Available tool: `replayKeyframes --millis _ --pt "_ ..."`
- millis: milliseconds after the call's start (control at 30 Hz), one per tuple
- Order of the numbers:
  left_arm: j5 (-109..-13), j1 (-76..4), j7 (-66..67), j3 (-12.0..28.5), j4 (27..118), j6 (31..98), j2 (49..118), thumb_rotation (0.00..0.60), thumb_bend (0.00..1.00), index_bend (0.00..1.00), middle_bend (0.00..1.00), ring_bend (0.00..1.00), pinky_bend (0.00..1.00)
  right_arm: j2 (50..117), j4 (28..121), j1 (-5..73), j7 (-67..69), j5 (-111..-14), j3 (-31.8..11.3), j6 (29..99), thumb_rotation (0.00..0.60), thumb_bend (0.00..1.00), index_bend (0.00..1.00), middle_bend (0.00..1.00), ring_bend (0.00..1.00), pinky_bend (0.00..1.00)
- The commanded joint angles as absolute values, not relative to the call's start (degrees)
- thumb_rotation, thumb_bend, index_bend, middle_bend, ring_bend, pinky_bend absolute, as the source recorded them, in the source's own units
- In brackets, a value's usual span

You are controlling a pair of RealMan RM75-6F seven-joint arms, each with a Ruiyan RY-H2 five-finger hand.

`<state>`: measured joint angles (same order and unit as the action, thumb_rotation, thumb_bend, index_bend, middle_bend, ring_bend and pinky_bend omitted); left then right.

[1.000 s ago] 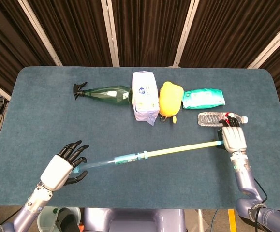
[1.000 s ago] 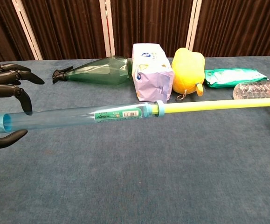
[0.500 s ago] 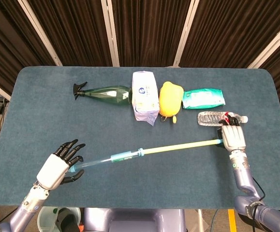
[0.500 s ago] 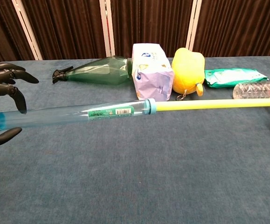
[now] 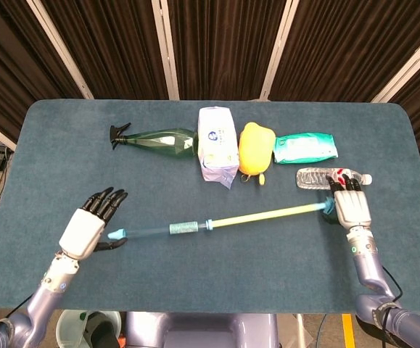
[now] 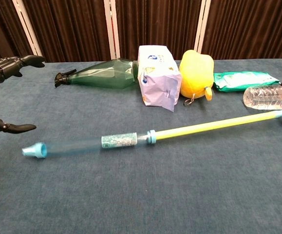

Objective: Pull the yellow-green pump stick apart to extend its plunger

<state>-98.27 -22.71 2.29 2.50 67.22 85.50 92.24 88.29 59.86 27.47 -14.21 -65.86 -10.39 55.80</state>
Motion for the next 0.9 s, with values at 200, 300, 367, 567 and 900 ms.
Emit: replayKeyframes --millis 200,300,367,567,900 --pt "-93.0 -21.4 -0.2 3.5 72.9 82.9 85.7 0.6 0.05 0.05 0.03 0.05 0.2 80.2 76.7 25.0 -25.7 -61.3 -9.9 60.5 0.6 0.03 0.0 0.0 0.0 0.05" --pt "-91.6 -19.9 0.8 3.2 77.2 83.0 81.2 0.6 0.05 0.05 0.01 0.05 0.2 77.4 82.5 22.5 -27.8 -61.6 -9.6 66.2 0.6 0.03 0.0 0.0 0.0 0.01" --pt "-90.5 -18.5 1.7 2.5 80.4 83.0 78.0 0.6 0.05 0.04 0.01 0.05 0.19 75.3 86.6 20.3 -26.9 -62.5 -9.2 69.7 0.6 0.03 0.0 0.0 0.0 0.0" --pt "-86.2 -13.8 2.1 -0.6 88.5 82.3 69.3 0.6 0.05 0.0 0.0 0.05 0.15 69.5 94.5 12.9 -21.8 -68.9 -5.0 78.7 0.6 0.03 0.0 0.0 0.0 0.0" --pt "-83.7 -9.1 10.1 0.1 94.3 87.6 67.7 0.6 0.05 0.0 0.0 0.05 0.14 65.5 98.0 5.5 -19.5 -74.6 -0.7 86.8 0.6 0.15 0.0 0.0 0.0 0.0"
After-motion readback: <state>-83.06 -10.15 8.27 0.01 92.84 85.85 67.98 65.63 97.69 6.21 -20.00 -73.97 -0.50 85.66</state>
